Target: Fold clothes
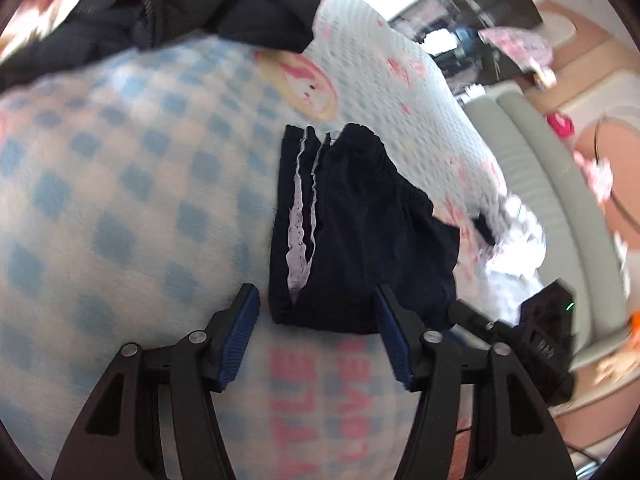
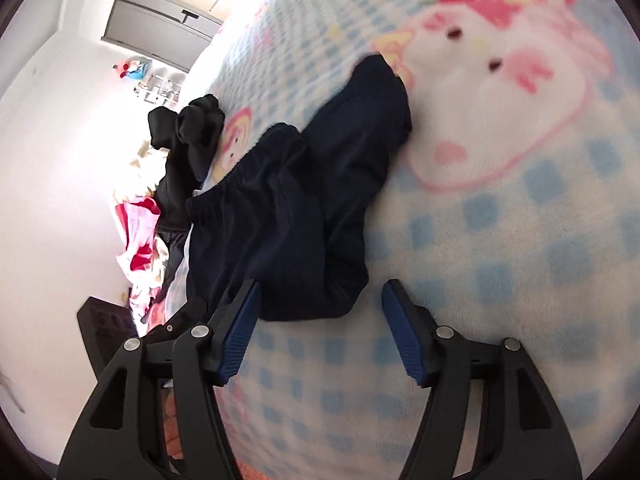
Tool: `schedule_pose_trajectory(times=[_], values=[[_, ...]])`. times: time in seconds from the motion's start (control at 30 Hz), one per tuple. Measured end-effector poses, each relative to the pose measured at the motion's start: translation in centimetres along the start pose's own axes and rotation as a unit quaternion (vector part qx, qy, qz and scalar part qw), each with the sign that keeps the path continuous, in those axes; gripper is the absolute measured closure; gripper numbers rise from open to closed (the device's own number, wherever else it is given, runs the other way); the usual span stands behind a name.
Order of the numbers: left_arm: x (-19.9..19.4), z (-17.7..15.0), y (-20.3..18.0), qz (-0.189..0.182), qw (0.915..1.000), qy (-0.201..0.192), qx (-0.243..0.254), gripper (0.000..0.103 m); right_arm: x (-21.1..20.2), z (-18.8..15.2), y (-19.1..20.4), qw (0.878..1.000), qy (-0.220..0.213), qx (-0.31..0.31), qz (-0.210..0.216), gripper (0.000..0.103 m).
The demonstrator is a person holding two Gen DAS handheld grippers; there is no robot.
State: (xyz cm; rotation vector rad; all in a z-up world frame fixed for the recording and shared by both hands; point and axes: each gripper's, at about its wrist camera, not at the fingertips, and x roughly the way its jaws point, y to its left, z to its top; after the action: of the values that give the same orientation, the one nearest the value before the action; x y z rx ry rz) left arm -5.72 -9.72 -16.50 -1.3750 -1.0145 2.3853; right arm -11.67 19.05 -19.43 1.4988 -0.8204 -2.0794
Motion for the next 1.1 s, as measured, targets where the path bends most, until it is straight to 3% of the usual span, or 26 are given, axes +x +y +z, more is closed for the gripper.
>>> schedule_pose_trajectory(times=[0.07, 0.13, 0.17, 0.27, 0.4, 0.53, 0.77, 0.87, 0.97, 1.1], values=[[0.3, 0.0, 0.1, -0.003, 0.9999, 0.001, -0.012, 0.069, 0.2, 0.3, -0.1, 1.0, 0.003, 0.005, 0.0, 0.04], [0.1, 0.2, -0.7, 0.005, 1.0, -0.001, 0.004, 0.078, 0.1, 0.5, 0.6, 1.0, 0.0, -0.007, 0.005, 0.059], [0.0, 0.2, -1.1, 0.01, 0.9998, -0.002, 0.015, 0.08, 0.0, 0.4, 1.1, 1.0, 0.001, -0.025, -0.011, 0.082], [-1.0, 0.0, -2.7, 0.016, 0.9987, -0.005, 0.048, 0.084, -0.8, -0.4, 2.9, 0.996, 0.003, -0.072, -0.056, 0.092], [-3.1, -0.6, -4.8, 0.014, 0.9957, -0.008, 0.091, 0.084, -3.9, -2.6, 5.0, 0.989, -0.019, -0.119, -0.082, 0.092], [-4.0, -2.7, -4.9, 0.002, 0.9946, 0.009, 0.103, 0.084, -5.6, -4.8, 4.7, 0.985, -0.024, -0.138, -0.103, 0.092], [-4.0, -5.4, -4.3, 0.012, 0.9939, 0.04, 0.102, 0.082, -6.7, -6.8, 3.1, 0.989, -0.016, -0.116, -0.095, 0.092], [-3.8, -5.3, -2.8, 0.024, 0.9954, 0.053, 0.077, 0.08, -5.9, -6.9, 1.4, 0.99, 0.01, -0.09, -0.105, 0.087], [-5.3, -4.9, -2.4, 0.024, 0.997, 0.024, 0.07, 0.08, -6.4, -7.0, 0.1, 0.993, 0.016, -0.063, -0.103, 0.079], [-6.2, -4.5, -4.9, 0.004, 0.9918, -0.007, 0.127, 0.08, -8.7, -6.9, 2.2, 0.984, -0.042, -0.116, -0.127, 0.079]])
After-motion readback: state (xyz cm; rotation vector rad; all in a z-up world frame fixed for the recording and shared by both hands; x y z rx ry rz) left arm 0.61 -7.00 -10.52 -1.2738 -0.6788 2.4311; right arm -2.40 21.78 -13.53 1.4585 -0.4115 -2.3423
